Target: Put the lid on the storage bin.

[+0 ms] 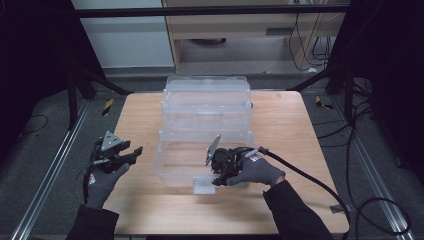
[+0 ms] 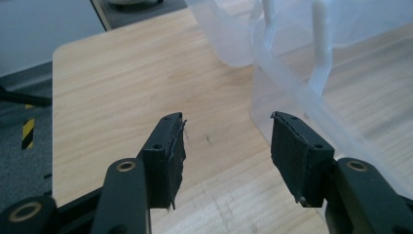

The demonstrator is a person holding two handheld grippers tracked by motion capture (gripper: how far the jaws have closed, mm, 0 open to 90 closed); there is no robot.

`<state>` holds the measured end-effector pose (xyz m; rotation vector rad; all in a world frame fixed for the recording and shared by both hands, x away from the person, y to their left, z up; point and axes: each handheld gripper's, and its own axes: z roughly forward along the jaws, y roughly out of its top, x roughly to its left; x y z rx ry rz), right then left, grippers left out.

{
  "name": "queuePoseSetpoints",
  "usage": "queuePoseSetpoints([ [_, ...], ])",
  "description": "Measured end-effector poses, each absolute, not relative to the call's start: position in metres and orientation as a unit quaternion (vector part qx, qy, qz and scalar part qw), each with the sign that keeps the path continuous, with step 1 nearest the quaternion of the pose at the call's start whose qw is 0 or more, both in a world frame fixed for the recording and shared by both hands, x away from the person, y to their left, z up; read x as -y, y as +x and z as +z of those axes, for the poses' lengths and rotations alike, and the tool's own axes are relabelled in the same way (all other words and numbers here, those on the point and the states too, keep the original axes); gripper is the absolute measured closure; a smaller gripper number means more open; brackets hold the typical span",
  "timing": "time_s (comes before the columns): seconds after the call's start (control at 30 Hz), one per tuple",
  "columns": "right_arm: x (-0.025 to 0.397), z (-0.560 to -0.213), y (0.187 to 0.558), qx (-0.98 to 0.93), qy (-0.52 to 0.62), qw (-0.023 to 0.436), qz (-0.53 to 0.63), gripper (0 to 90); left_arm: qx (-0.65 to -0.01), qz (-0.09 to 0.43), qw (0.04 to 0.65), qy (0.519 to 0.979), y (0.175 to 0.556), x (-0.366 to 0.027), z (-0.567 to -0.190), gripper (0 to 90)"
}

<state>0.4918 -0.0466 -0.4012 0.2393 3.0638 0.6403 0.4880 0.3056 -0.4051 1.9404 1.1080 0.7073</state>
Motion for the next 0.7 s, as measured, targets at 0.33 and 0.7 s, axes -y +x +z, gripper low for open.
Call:
queuePoseSetpoints([
  [0.33,0.042,-0.405,0.494,-0.978,0.078,-0.018,0.19,65.0,-0.4,0.271,0.414,0.771,0.499,-0.295,-0.379,47.2],
  [0.7,0.041,-0.405,0.494,-0.979,0.078,-0.018,0.185,65.2,-0.336,0.272,0.411,0.802,0.516,-0.277,-0.333,50.4],
])
